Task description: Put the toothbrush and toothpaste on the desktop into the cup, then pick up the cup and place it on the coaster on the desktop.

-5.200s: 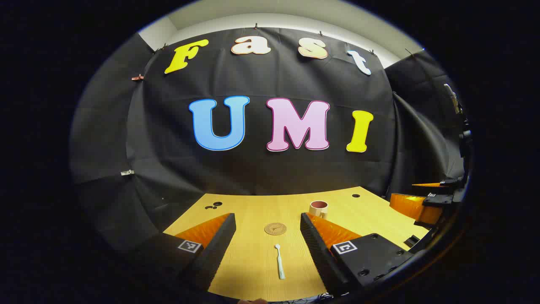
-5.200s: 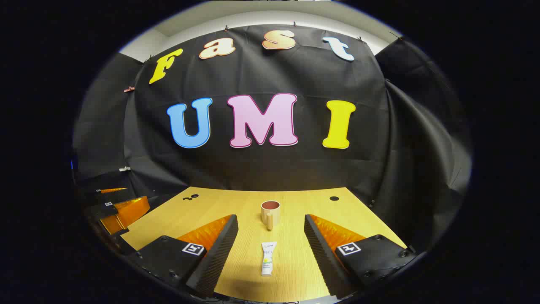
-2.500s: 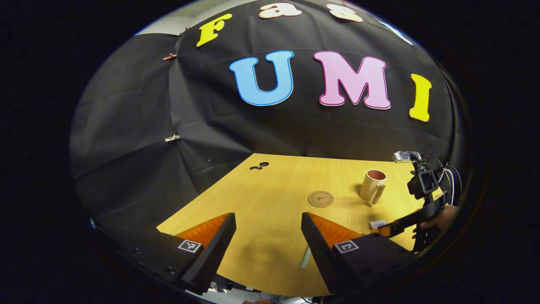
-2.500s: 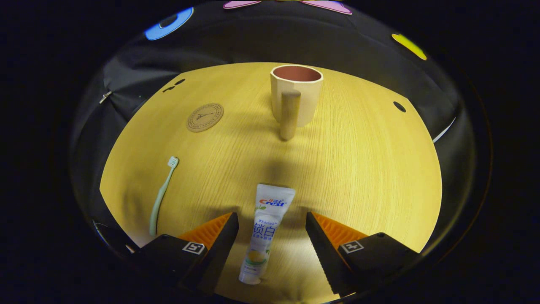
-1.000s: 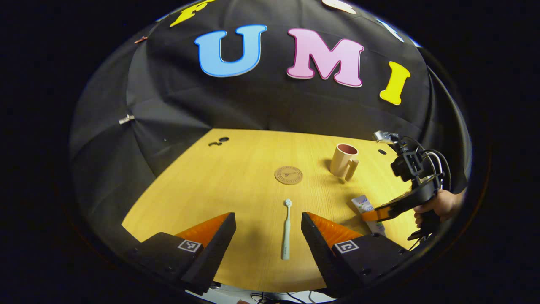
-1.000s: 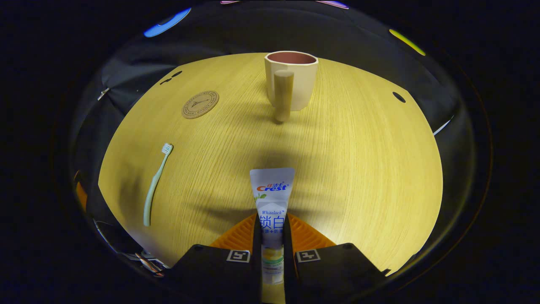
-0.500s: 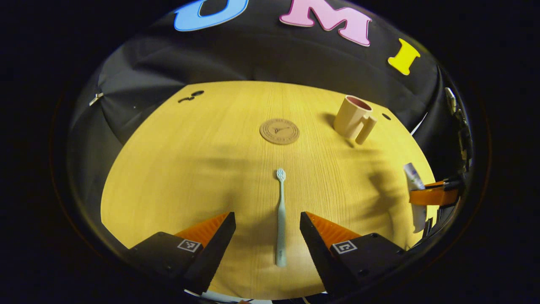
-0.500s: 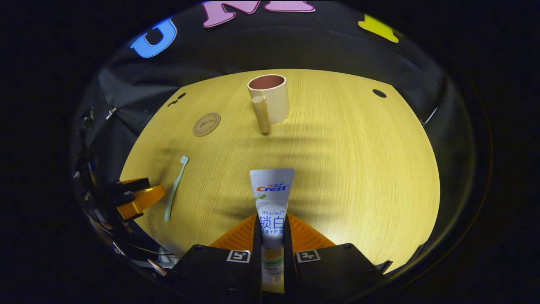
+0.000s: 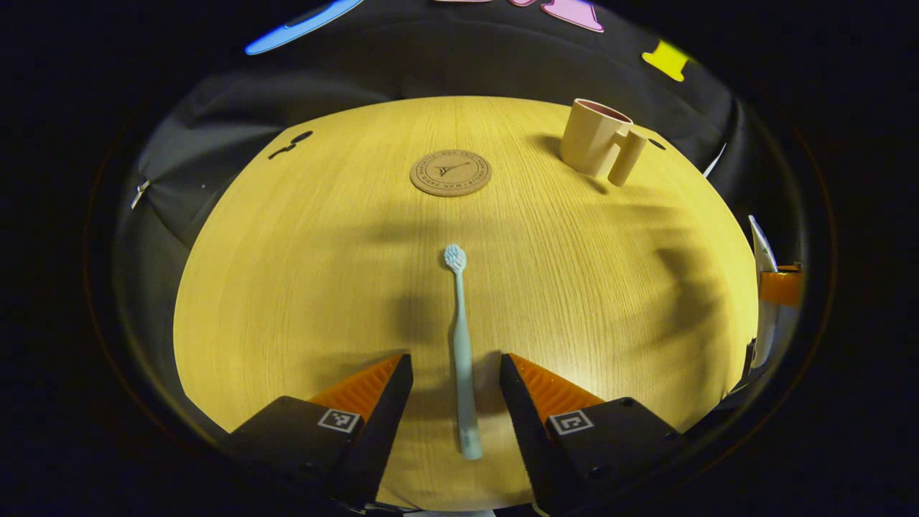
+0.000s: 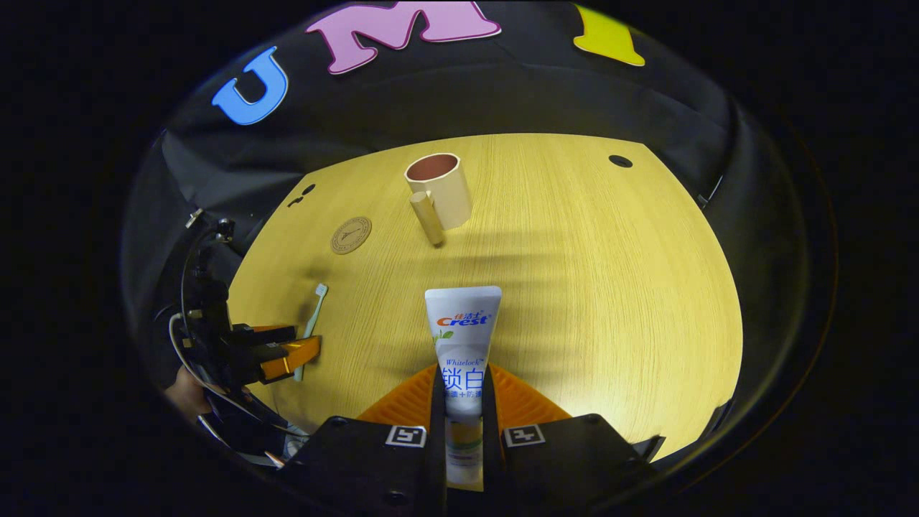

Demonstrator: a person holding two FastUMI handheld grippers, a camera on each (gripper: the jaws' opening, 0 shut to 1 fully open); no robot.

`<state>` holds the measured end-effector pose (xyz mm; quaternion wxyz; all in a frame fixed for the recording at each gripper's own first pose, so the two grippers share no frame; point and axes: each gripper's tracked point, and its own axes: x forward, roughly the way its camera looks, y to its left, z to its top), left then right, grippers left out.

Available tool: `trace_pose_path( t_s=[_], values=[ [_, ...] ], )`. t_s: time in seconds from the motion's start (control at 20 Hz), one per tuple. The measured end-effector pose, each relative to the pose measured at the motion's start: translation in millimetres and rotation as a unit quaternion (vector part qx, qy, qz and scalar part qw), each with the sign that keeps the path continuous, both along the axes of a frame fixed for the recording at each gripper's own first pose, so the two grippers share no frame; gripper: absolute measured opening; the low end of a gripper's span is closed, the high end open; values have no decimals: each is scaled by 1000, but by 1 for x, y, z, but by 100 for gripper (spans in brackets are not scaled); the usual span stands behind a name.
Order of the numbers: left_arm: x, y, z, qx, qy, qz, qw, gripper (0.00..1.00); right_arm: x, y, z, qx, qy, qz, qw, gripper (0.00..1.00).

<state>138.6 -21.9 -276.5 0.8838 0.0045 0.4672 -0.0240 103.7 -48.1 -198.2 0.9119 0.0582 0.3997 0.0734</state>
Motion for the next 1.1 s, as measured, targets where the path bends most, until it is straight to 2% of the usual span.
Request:
trace_pose_path(
  t_s=[0.05, 0.1, 0.2, 0.25, 0.3, 0.35, 0.45, 0.7, 1.1],
  values=[
    [1, -1, 1, 1, 3, -4, 1000, 74, 1, 0, 0, 3, -2, 0, 1000, 24],
    [0, -3, 0, 2, 7, -7, 1000, 70, 2, -1, 1, 5, -4, 0, 1000, 24],
    [1, -9, 1, 3, 9, -12, 1000, 54, 3, -1, 3, 8, -6, 1, 1000, 24],
    [2, -12, 0, 6, 10, -16, 1000, 37, 4, 0, 4, 10, -6, 2, 1000, 24],
    [1, -14, 1, 10, 11, -20, 1000, 32, 5, 0, 4, 13, -6, 3, 1000, 24],
    [1, -16, 1, 15, 11, -23, 1000, 22, 7, 1, 4, 14, -6, 5, 1000, 24],
    [0, -17, 1, 27, 15, -28, 999, 15, 10, 3, 8, 18, -10, 10, 1000, 24],
    [2, -17, 3, 18, 4, -23, 1000, 7, 29, 11, 19, 22, -29, 17, 999, 24],
    [3, -17, 8, 16, -26, -14, 999, 7, 76, 13, 74, 19, -99, 20, 995, 24]
  ],
)
